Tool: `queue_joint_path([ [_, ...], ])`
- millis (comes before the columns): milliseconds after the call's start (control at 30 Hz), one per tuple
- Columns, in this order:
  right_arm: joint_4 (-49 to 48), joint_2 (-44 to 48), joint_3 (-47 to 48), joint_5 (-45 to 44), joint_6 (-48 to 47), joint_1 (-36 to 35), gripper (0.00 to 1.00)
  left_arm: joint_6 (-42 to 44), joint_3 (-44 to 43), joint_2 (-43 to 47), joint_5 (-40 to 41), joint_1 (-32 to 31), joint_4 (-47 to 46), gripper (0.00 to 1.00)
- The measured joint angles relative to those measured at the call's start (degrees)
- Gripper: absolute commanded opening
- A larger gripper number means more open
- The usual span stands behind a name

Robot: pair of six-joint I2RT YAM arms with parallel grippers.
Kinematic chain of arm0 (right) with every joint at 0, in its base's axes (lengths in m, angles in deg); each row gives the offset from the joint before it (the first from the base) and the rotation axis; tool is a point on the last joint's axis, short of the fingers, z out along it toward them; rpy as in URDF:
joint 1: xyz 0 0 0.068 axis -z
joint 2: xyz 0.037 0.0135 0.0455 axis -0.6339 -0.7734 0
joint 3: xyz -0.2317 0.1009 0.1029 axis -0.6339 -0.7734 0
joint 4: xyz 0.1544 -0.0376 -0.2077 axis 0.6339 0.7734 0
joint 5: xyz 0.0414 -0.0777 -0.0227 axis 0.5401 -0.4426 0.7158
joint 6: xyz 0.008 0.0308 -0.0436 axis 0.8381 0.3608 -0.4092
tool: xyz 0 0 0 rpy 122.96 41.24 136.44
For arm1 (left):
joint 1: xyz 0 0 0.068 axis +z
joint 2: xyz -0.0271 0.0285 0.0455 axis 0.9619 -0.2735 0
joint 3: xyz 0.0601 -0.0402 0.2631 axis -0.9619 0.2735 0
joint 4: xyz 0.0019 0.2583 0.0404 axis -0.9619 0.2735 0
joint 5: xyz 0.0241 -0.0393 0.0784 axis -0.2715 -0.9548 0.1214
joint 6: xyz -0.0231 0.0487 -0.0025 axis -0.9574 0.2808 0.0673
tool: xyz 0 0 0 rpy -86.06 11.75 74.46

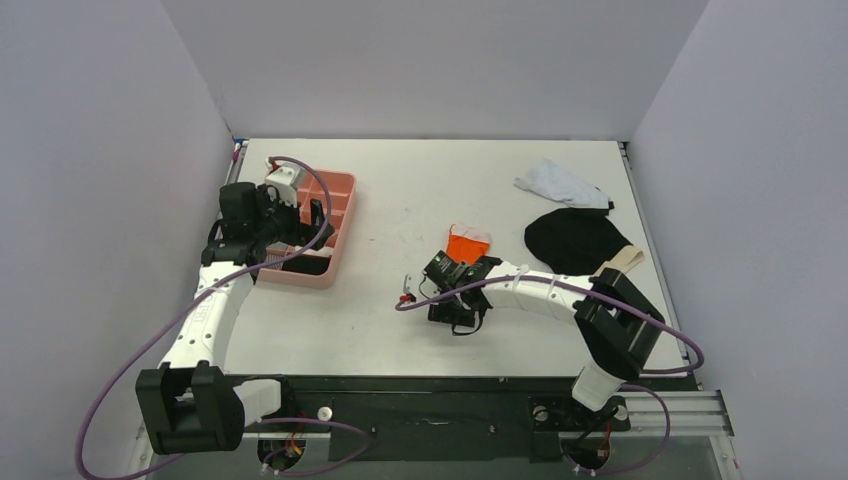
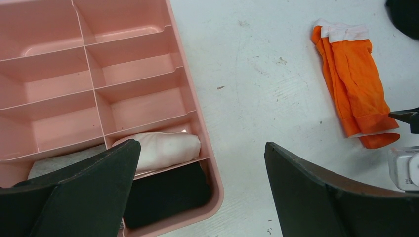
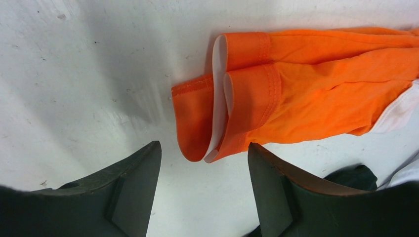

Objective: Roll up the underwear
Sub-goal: Roll the underwear to the center of the board.

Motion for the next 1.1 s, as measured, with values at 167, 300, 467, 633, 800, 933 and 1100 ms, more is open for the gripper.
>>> queue_joint_path([
  [167,-1.0,-1.2,-0.5,-0.5,-0.1,0.0,0.61,0.0,0.0,0.0,0.0,0.0,0.0,0.97],
  [300,-2.3,-2.5,-0.5,-0.9,-0.2,0.7,0.56,0.0,0.0,0.0,0.0,0.0,0.0,0.97],
  [467,-2.8,-2.8,-0.5,-0.4,-0.7,3.9,0.41,0.0,0.3,0.1,0.0,0.0,0.0,0.97],
  [633,-2.8,-3.0,-0.5,0.7,-1.0,5.6,0.19,0.4,0.5,0.2,0.0,0.0,-0.1,0.97],
  [800,-2.9,-3.8,-0.4,2.5,-1.2,6.1,0.03,0.4,0.5,0.2,-0.1,0.0,-0.2,0.97],
  [933,-1.7,-3.9,0.6,6.0,-1.4,7.8,0.0,1.1,1.1,0.2,-0.5,-1.0,-0.6,0.97],
  [1100,5.3,-5.5,5.1,15.4,-2.8,11.4,0.0,4.9,4.9,1.8,-0.3,-7.5,-1.6,0.97],
])
